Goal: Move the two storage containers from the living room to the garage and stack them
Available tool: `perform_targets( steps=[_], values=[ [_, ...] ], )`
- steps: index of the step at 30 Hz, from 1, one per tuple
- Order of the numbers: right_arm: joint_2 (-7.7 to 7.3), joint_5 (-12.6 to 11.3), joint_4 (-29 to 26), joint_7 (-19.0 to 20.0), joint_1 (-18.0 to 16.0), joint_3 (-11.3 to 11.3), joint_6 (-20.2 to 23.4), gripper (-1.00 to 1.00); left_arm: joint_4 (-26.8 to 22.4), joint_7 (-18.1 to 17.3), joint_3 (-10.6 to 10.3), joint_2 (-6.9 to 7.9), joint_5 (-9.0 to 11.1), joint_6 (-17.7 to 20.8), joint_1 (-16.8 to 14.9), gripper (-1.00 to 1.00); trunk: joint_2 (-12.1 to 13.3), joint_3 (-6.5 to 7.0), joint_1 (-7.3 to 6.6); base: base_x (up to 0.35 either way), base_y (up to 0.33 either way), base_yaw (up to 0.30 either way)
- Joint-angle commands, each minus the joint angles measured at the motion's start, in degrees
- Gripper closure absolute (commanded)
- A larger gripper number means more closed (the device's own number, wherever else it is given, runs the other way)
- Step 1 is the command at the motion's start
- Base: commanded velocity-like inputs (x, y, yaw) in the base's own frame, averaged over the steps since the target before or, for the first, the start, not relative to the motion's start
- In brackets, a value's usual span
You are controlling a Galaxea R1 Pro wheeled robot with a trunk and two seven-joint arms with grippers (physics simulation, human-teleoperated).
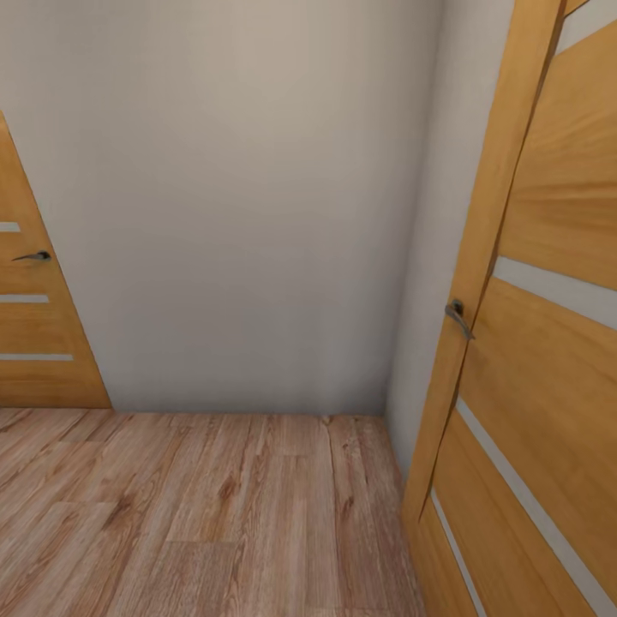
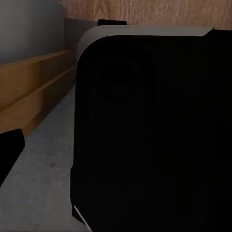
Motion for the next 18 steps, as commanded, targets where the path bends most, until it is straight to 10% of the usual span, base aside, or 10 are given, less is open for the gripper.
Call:
perform_targets(
  steps=[1, 18],
  values=[
    [0.05, -0.5, 0.18, -0.05, -0.06, 0.48, -0.29, -1.0, -0.1, 0.06, 0.01, 0.0, 0.44, -0.06, 0.03, -1.0, -0.03, -0.05, 0.0, 0.013, 0.0, 0.0],
    [0.05, -0.5, 0.18, -0.05, -0.06, 0.45, -0.25, -1.0, -0.1, 0.06, -0.02, 0.01, 0.44, -0.06, 0.03, -1.0, -0.03, -0.05, 0.0, 0.033, -0.073, 0.0]
  ],
)
